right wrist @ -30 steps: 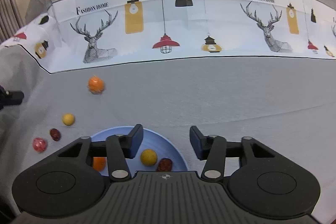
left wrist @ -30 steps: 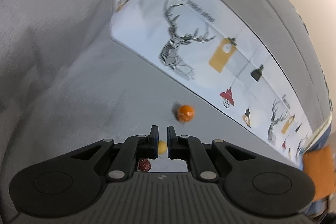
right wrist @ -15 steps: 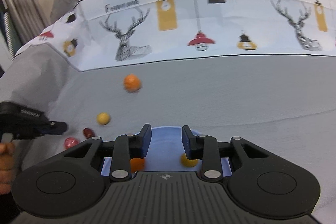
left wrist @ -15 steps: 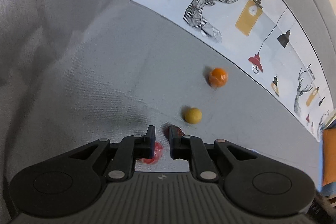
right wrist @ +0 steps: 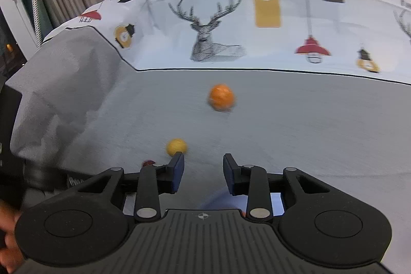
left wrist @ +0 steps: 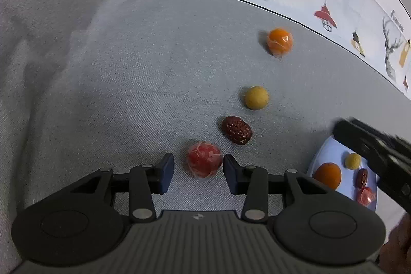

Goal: Organize fruits
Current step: 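Grasp a wrapped red fruit with the left tool while the right tool grasps a yellow fruit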

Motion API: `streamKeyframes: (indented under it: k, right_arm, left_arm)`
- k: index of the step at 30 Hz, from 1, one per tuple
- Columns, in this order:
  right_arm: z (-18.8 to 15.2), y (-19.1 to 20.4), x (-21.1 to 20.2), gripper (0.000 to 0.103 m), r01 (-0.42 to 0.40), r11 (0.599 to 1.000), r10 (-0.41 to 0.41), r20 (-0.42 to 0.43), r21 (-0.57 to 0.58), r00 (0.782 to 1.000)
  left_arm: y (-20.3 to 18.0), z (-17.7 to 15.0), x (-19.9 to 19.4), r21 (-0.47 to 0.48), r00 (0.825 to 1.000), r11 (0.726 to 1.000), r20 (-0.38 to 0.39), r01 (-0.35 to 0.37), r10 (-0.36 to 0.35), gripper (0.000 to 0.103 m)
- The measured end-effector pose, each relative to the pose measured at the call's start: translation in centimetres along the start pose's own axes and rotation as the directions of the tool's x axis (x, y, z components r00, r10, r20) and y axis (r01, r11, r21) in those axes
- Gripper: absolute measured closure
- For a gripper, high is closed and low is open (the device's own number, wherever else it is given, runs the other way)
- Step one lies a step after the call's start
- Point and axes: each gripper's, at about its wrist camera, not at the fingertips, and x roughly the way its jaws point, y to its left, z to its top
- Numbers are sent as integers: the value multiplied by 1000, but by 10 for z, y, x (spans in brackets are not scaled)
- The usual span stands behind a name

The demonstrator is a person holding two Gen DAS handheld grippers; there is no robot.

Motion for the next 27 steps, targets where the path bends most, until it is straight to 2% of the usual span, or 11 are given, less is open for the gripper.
streamKeyframes:
  k: [1,2,3,5,7,12,18,19,20,21,27]
  right_arm:
    - [2,4,6,64,-11,1000,11,-4,-3,1000]
    - [4,7,11,60,-19,1000,19,-6,-8,1000]
    - [6,12,17,58,-22,1000,22,-7,-17,1000]
    - [10,19,28,53,-21,999,20,-9,-41,1000]
    - [13,25,39,52,-20,998,19,-15,-64,1000]
    - [18,28,69,52,-8,996,3,-61,-89,998]
    - [16,29,94,52,12,992,-25,-108,-124,994]
    - [16,31,96,58,8,992,-23,-113,-129,993]
    - [16,31,98,69,3,991,-19,-119,-133,993]
    - [15,32,99,74,1,990,-19,-127,-139,992]
    - [15,33,94,74,11,987,-29,-110,-159,993]
  left_arm:
    - [-1,-1,0,11,1000,1000,3,6,-6,68]
    - [-1,-1,0,11,1000,1000,5,13,-13,70]
    - [-3,3,1,9,1000,1000,11,6,-6,70]
    - [-4,5,-2,10,997,999,47,-54,53,71]
    - [-2,8,-4,-10,993,996,73,-91,92,71]
    - [10,13,-1,-86,996,994,51,-74,79,70]
    - [8,15,2,-85,996,993,42,-80,84,70]
    - [9,15,2,-87,996,993,41,-81,85,70]
    - [9,16,2,-88,995,993,40,-83,86,70]
    - [9,16,2,-87,995,993,39,-85,89,70]
    - [5,18,0,-95,996,993,35,-75,79,71]
